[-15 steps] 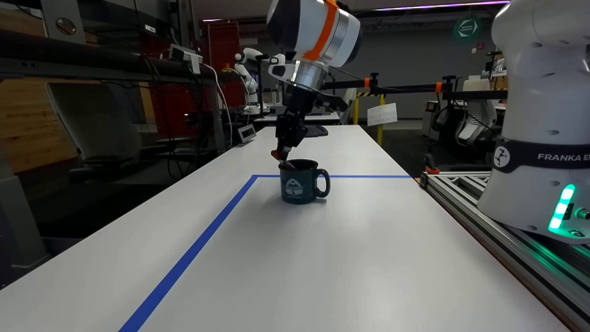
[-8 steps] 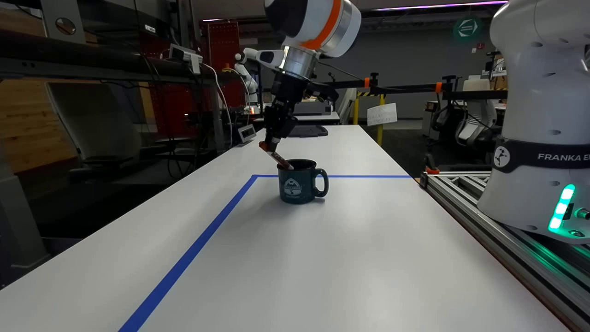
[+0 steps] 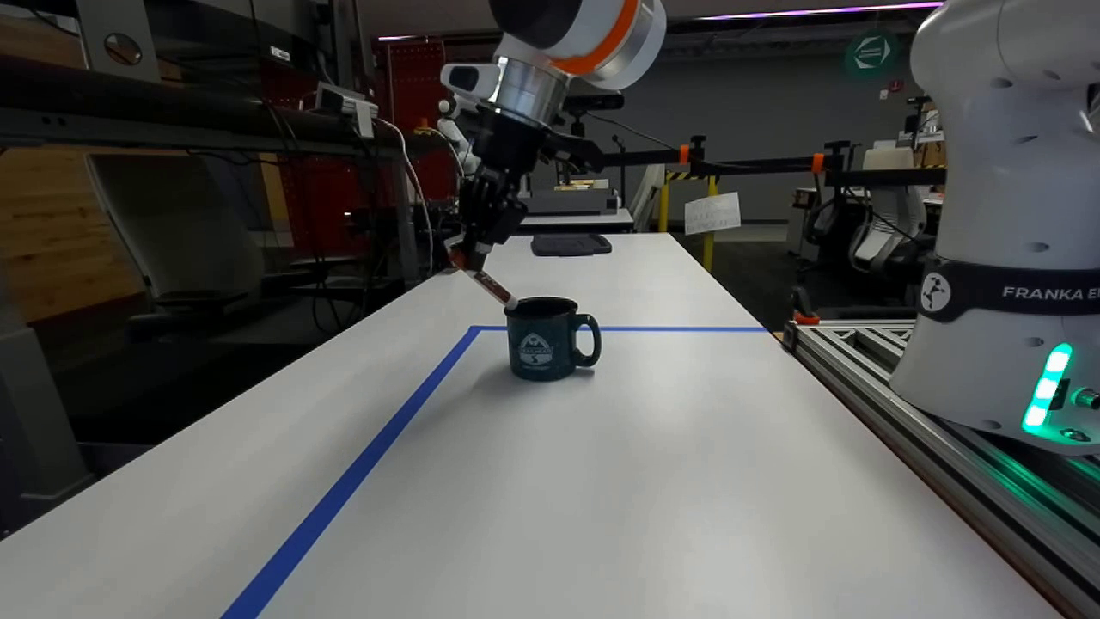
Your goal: Remove the red marker from the dark green mug.
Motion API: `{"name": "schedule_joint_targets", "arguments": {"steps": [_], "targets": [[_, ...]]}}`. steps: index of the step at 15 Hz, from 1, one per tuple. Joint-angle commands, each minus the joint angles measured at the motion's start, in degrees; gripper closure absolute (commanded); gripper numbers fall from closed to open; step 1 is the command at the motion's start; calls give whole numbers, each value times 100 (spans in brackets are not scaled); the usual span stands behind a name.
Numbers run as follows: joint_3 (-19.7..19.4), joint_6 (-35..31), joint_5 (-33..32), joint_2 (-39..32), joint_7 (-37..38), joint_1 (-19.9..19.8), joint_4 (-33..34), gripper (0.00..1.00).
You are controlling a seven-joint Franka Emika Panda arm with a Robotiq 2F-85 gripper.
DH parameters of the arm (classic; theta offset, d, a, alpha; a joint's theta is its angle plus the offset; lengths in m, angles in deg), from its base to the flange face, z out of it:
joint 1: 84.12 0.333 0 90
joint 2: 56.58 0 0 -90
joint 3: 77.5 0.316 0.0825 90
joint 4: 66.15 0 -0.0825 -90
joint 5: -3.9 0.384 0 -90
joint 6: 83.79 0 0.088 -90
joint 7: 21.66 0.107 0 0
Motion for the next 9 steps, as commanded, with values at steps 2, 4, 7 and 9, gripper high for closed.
{"name": "schedule_joint_targets", "arguments": {"steps": [2, 4, 7, 9], "targets": [[53, -61, -706, 14, 600, 84, 163, 95], [112, -81, -731, -25, 629, 132, 212, 95], [290, -94, -226, -81, 306, 223, 209, 95], [453, -129, 301, -119, 31, 266, 208, 95]]}}
